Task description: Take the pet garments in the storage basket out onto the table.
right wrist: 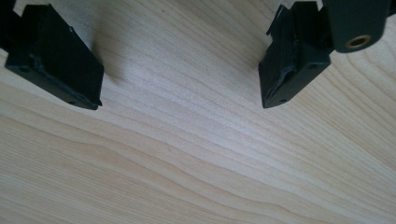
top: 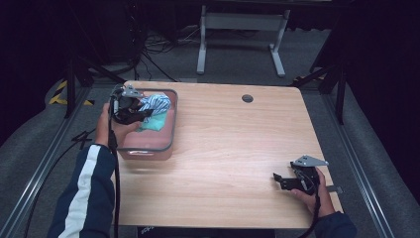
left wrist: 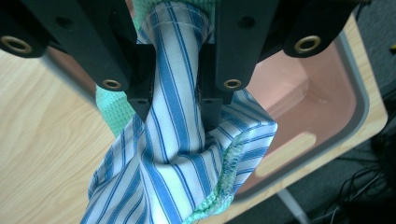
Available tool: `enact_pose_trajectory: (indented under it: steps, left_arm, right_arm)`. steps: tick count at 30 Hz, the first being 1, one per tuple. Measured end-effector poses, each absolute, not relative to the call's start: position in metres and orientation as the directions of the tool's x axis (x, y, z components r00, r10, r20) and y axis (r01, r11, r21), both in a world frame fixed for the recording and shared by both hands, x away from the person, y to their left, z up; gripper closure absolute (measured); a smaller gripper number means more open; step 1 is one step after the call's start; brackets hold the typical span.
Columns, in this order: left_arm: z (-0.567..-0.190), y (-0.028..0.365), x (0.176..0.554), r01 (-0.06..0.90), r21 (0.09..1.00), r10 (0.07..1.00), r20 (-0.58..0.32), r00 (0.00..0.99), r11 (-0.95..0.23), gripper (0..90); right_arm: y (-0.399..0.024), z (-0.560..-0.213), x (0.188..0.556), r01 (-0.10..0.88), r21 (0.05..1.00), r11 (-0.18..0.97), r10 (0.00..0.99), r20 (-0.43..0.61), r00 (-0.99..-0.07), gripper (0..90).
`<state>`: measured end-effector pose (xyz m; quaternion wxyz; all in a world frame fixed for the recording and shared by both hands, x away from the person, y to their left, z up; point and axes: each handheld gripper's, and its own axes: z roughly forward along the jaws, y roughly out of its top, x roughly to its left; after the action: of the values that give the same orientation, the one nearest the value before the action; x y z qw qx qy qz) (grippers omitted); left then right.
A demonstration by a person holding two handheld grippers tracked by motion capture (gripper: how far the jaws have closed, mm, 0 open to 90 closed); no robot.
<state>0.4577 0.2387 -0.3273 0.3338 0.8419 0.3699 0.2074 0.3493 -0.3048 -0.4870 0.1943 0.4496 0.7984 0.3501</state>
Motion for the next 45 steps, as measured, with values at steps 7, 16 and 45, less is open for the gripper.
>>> enact_pose_trajectory:
  steps: [7,16,45]
  left_arm:
    - [-0.321,0.226,0.457,0.471,0.730,0.758,0.099,0.645,-0.496,74.7]
    - [-0.319,0.211,0.455,0.449,0.740,0.737,0.093,0.669,-0.501,74.9]
    - [-0.324,0.097,0.454,0.328,0.710,0.554,0.104,0.826,-0.623,74.9]
  right_arm:
    - [-0.305,-0.487,0.349,0.582,0.734,0.351,0.854,0.005,-0.520,14.4]
    - [-0.305,-0.487,0.349,0.582,0.734,0.351,0.854,0.004,-0.520,14.4]
    - [-0.305,-0.487,0.349,0.582,0.734,0.351,0.854,0.004,-0.520,14.4]
